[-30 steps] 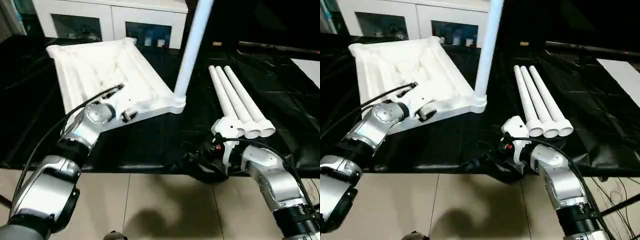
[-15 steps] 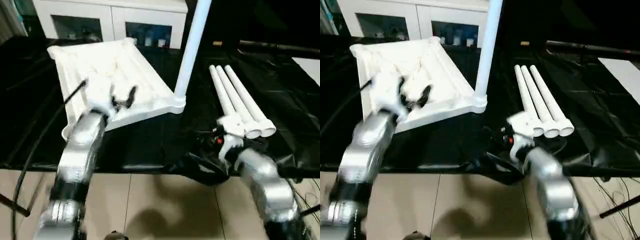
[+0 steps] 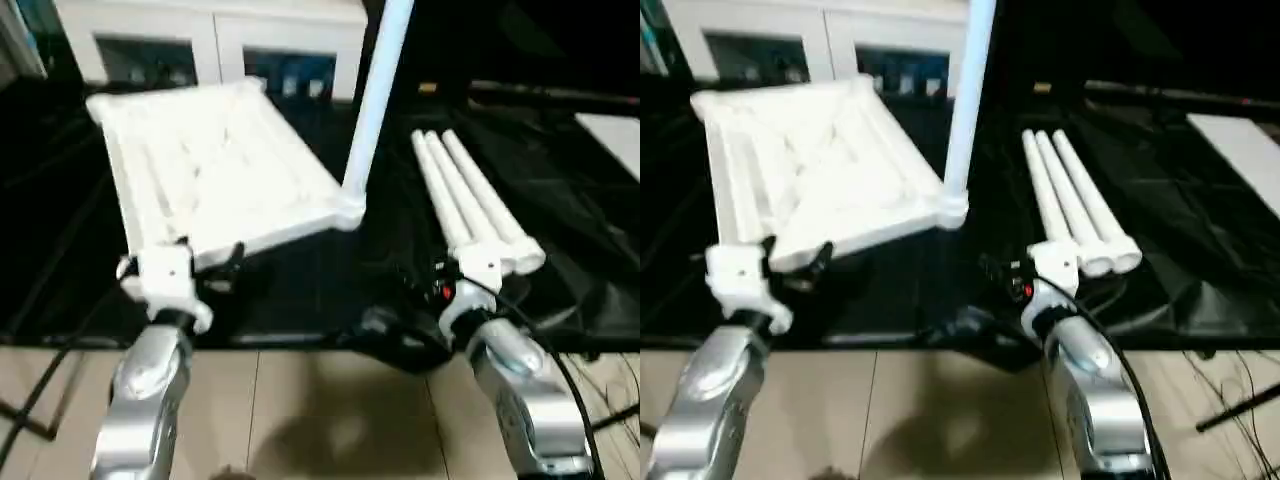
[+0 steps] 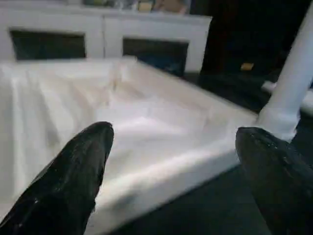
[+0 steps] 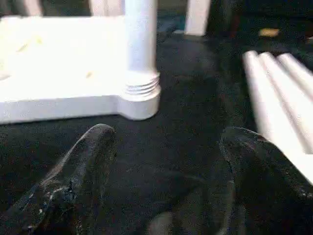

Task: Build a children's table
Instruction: Rotate leg to tighten

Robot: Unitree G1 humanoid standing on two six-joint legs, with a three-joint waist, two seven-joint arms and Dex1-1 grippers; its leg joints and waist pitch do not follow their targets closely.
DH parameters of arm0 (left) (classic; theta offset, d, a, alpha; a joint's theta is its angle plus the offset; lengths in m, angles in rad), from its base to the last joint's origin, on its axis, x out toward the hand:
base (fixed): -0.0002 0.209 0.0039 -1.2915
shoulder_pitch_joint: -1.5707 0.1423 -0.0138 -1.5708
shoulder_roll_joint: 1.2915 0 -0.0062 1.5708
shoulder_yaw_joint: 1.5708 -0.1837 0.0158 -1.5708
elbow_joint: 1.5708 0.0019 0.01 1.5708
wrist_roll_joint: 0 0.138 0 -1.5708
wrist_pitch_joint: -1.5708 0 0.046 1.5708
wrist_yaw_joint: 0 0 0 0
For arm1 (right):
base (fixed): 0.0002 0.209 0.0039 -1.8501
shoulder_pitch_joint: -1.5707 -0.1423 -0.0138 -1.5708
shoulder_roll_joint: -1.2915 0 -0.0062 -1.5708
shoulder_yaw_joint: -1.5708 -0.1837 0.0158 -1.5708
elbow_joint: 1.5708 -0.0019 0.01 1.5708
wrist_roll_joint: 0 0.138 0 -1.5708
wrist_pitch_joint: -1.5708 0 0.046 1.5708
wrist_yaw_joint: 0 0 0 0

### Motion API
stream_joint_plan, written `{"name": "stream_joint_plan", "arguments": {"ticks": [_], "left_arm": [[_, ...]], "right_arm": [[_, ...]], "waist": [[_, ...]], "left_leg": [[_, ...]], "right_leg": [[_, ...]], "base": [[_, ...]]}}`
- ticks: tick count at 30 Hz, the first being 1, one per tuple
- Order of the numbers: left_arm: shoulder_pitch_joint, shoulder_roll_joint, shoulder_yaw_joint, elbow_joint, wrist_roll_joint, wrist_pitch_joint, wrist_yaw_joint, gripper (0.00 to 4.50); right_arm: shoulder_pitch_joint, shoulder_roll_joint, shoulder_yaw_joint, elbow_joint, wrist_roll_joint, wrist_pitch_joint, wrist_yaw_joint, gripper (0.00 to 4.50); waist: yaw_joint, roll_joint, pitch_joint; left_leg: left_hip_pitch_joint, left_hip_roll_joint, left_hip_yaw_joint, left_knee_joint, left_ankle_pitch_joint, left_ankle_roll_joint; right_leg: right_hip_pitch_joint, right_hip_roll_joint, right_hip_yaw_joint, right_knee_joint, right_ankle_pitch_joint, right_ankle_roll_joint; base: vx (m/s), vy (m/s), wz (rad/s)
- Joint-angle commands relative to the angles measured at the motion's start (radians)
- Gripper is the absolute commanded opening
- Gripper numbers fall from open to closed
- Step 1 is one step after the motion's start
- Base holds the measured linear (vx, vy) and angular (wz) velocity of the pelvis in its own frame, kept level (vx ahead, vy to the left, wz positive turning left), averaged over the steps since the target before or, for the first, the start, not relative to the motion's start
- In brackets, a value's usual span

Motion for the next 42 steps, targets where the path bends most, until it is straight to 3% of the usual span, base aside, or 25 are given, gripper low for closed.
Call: {"name": "stream_joint_plan", "arguments": {"ticks": [1, 4, 5, 6, 7, 13, 14, 15, 16, 17, 18, 19, 20, 22, 23, 24, 25, 26, 27, 28, 30, 31, 32, 34, 42], "left_arm": [[0.001, -0.006, -0.022, -0.013, 0.010, 0.010, 0.006, 4.45], [0.026, -0.007, -0.031, -0.038, 0.018, 0.016, 0.005, 4.45], [0.042, -0.010, -0.039, -0.061, 0.027, 0.020, 0.008, 4.45], [0.046, -0.011, -0.041, -0.066, 0.028, 0.019, 0.009, 4.45], [0.049, -0.012, -0.044, -0.073, 0.030, 0.022, 0.012, 4.45], [0.060, -0.014, -0.051, -0.095, 0.038, 0.032, 0.023, 4.45], [0.062, -0.014, -0.052, -0.097, 0.038, 0.032, 0.024, 4.45], [0.064, -0.014, -0.052, -0.099, 0.038, 0.033, 0.025, 4.45], [0.066, -0.014, -0.052, -0.102, 0.038, 0.034, 0.026, 4.45], [0.069, -0.014, -0.052, -0.106, 0.039, 0.037, 0.027, 4.45], [0.069, -0.014, -0.052, -0.106, 0.039, 0.037, 0.027, 4.45], [0.073, -0.015, -0.053, -0.113, 0.041, 0.044, 0.030, 4.45], [0.075, -0.017, -0.052, -0.116, 0.041, 0.047, 0.031, 4.45], [0.076, -0.018, -0.051, -0.119, 0.041, 0.051, 0.033, 4.45], [0.078, -0.019, -0.050, -0.122, 0.044, 0.057, 0.037, 4.45], [0.080, -0.024, -0.045, -0.122, 0.034, 0.052, 0.035, 4.45], [0.081, -0.026, -0.043, -0.122, 0.031, 0.050, 0.035, 4.45], [0.082, -0.030, -0.037, -0.125, 0.034, 0.054, 0.047, 4.45], [0.081, -0.031, -0.034, -0.126, 0.033, 0.064, 0.052, 4.45], [0.081, -0.029, -0.032, -0.125, 0.034, 0.070, 0.053, 4.45], [0.083, -0.029, -0.031, -0.125, 0.032, 0.069, 0.053, 4.45], [0.084, -0.029, -0.031, -0.126, 0.031, 0.069, 0.053, 4.45], [0.087, -0.028, -0.031, -0.129, 0.028, 0.069, 0.054, 4.49], [0.091, -0.026, -0.028, -0.132, 0.025, 0.068, 0.052, 4.50], [0.061, 0.016, -0.007, -0.111, 0.032, 0.053, 0.018, 4.50]], "right_arm": [[-0.009, -0.006, -0.023, -0.018, 0.007, 0.015, -0.010, 3.73], [-0.025, -0.013, -0.019, -0.015, 0.010, 0.017, -0.008, 3.73], [-0.035, -0.017, -0.018, -0.006, 0.012, 0.015, -0.002, 3.73], [-0.039, -0.019, -0.017, -0.001, 0.010, 0.014, 0.001, 3.73], [-0.042, -0.023, -0.013, 0.004, 0.006, 0.012, 0.005, 3.73], [-0.051, -0.031, 0.011, 0.008, 0.010, 0.004, 0.041, 3.73], [-0.051, -0.032, 0.013, 0.009, 0.009, 0.003, 0.041, 3.73], [-0.052, -0.034, 0.014, 0.010, 0.008, 0.002, 0.041, 3.73], [-0.053, -0.036, 0.016, 0.011, 0.007, 0.000, 0.042, 3.73], [-0.054, -0.034, 0.014, 0.011, 0.009, 0.003, 0.038, 3.73], [-0.054, -0.034, 0.014, 0.011, 0.009, 0.003, 0.038, 3.73], [-0.057, -0.033, 0.011, 0.012, 0.013, 0.008, 0.034, 3.73], [-0.061, -0.034, 0.009, 0.012, 0.014, 0.012, 0.032, 3.73], [-0.067, -0.033, 0.003, 0.011, 0.014, 0.024, 0.026, 3.73], [-0.074, -0.034, -0.004, 0.007, 0.015, 0.040, 0.020, 3.73], [-0.080, -0.037, -0.008, 0.003, 0.012, 0.062, 0.014, 3.73], [-0.083, -0.039, -0.008, 0.001, 0.010, 0.073, 0.011, 3.73], [-0.094, -0.055, 0.002, -0.003, -0.006, 0.114, 0.005, 3.73], [-0.102, -0.067, 0.010, -0.011, -0.015, 0.137, 0.005, 3.73], [-0.111, -0.077, 0.014, -0.019, -0.017, 0.170, 0.006, 3.73], [-0.134, -0.090, 0.008, -0.023, 0.026, 0.231, 0.039, 3.73], [-0.142, -0.084, -0.004, -0.021, 0.043, 0.241, 0.039, 3.73], [-0.156, -0.076, -0.022, -0.013, 0.059, 0.251, 0.030, 3.89], [-0.182, -0.067, -0.043, 0.002, 0.069, 0.267, 0.016, 3.99], [-0.308, -0.108, -0.021, 0.051, 0.020, 0.516, -0.037, 4.46]], "waist": [[-0.030, 0.018, -0.028], [-0.031, 0.004, -0.050], [-0.041, 0.001, -0.061], [-0.040, 0.001, -0.059], [-0.038, -0.021, -0.062], [-0.023, -0.008, -0.101], [-0.035, -0.001, -0.110], [-0.057, -0.007, -0.111], [-0.092, -0.011, -0.113], [-0.090, -0.032, -0.106], [-0.064, -0.056, -0.101], [0.022, -0.079, -0.097], [0.034, -0.072, -0.063], [0.045, -0.057, -0.075], [0.044, -0.044, -0.078], [0.003, 0.018, -0.084], [-0.030, 0.055, -0.103], [-0.002, 0.041, -0.108], [0.006, 0.031, -0.112], [0.021, 0.019, -0.107], [0.036, -0.035, -0.105], [0.026, -0.057, -0.082], [0.024, -0.067, -0.083], [0.016, -0.049, -0.076], [-0.028, -0.036, -0.061]], "left_leg": [[0.037, 0.024, -0.028, -0.079, -0.745, 0.000], [-0.012, -0.007, -0.014, -0.074, -0.517, 0.031], [0.042, 0.009, -0.003, -0.076, -0.454, 0.006], [0.041, 0.014, -0.003, -0.084, -0.436, 0.003], [-0.006, 0.003, -0.009, -0.088, -0.374, 0.042], [0.030, -0.044, -0.005, -0.047, 0.012, 0.230], [0.106, -0.019, -0.045, -0.040, 0.125, 0.327], [0.138, -0.001, -0.082, -0.029, 0.206, 0.402], [0.234, 0.073, -0.167, -0.025, 0.320, 0.539], [0.204, 0.056, -0.179, -0.015, 0.324, 0.563], [0.101, -0.057, -0.109, 0.033, 0.260, 0.475], [-0.090, -0.175, -0.036, 0.159, -0.113, 0.348], [-0.133, -0.105, -0.074, 0.235, -0.153, 0.191], [-0.180, -0.059, -0.104, 0.173, -0.038, 0.073], [-0.165, -0.065, -0.094, 0.107, 0.048, 0.102], [-0.051, -0.031, -0.119, 0.016, 0.247, 0.221], [0.056, 0.098, -0.270, -0.009, 0.384, 0.561], [0.064, 0.121, -0.275, 0.041, 0.710, 0.648], [0.051, 0.101, -0.251, 0.062, 0.889, 0.605], [-0.017, 0.028, -0.173, 0.064, 1.173, 0.451], [-0.057, -0.043, -0.091, 0.060, 0.999, 0.253], [-0.083, -0.081, -0.059, 0.056, 0.451, 0.203], [-0.082, -0.052, -0.064, 0.027, 0.035, 0.150], [-0.063, -0.026, -0.058, -0.012, -0.208, 0.087], [-0.067, -0.013, -0.065, -0.041, -0.474, -0.031]], "right_leg": [[0.003, -0.035, -0.010, -0.106, -0.666, -0.011], [0.055, -0.067, 0.038, -0.121, -0.653, -0.040], [0.026, -0.042, 0.065, -0.098, -0.553, -0.103], [0.027, -0.032, 0.068, -0.085, -0.481, -0.136], [0.063, -0.031, 0.062, -0.072, -0.371, -0.162], [0.100, 0.021, 0.074, -0.014, 0.152, -0.200], [0.044, 0.037, 0.055, 0.032, 0.220, -0.150], [0.003, 0.037, 0.050, 0.060, 0.201, -0.116], [-0.130, -0.021, 0.042, 0.110, -0.018, -0.052], [-0.131, -0.069, 0.079, 0.103, -0.106, -0.020], [-0.020, -0.068, 0.118, 0.048, -0.034, -0.029], [0.186, -0.138, 0.280, -0.027, 0.120, -0.093], [0.172, -0.188, 0.338, -0.042, 0.428, -0.273], [0.202, -0.110, 0.262, -0.003, 0.635, -0.302], [0.191, -0.034, 0.200, 0.006, 0.611, -0.230], [0.104, 0.051, 0.074, 0.060, 0.341, -0.088], [-0.059, 0.047, 0.038, 0.214, -0.098, 0.010], [-0.110, -0.009, 0.070, 0.221, -0.130, 0.062], [-0.122, -0.016, 0.082, 0.212, -0.034, 0.098], [-0.092, 0.001, 0.079, 0.173, 0.186, 0.143], [-0.089, -0.021, 0.115, 0.037, 0.443, 0.081], [-0.087, -0.082, 0.143, -0.003, 0.345, 0.026], [-0.059, -0.114, 0.156, -0.026, 0.057, -0.015], [-0.065, -0.094, 0.135, -0.036, -0.274, -0.073], [-0.084, -0.067, 0.102, -0.053, -0.484, -0.033]], "base": [[0.073, 0.044, -0.27], [0.063, 0.027, -0.17], [0.183, 0.032, -0.37], [0.135, 0.013, -0.20], [0.146, 0.003, -0.31], [0.180, 0.012, 0.05], [0.229, -0.023, 0.17], [0.229, -0.023, 0.17], [0.200, -0.052, 0.04], [0.116, -0.084, -0.23], [0.116, -0.084, -0.23], [0.117, -0.016, 0.13], [0.172, 0.099, 0.54], [0.146, 0.098, 0.39], [-0.094, 0.073, 0.03], [-0.094, 0.073, 0.03], [-0.058, -0.008, -0.18], [0.144, -0.052, -0.20], [0.144, -0.052, -0.20], [0.106, 0.009, -0.07], [0.000, 0.000, 0.00], [0.002, -0.002, 0.22], [0.000, 0.000, 0.00], [-0.038, -0.035, 0.01], [-0.069, -0.022, 0.03]]}}
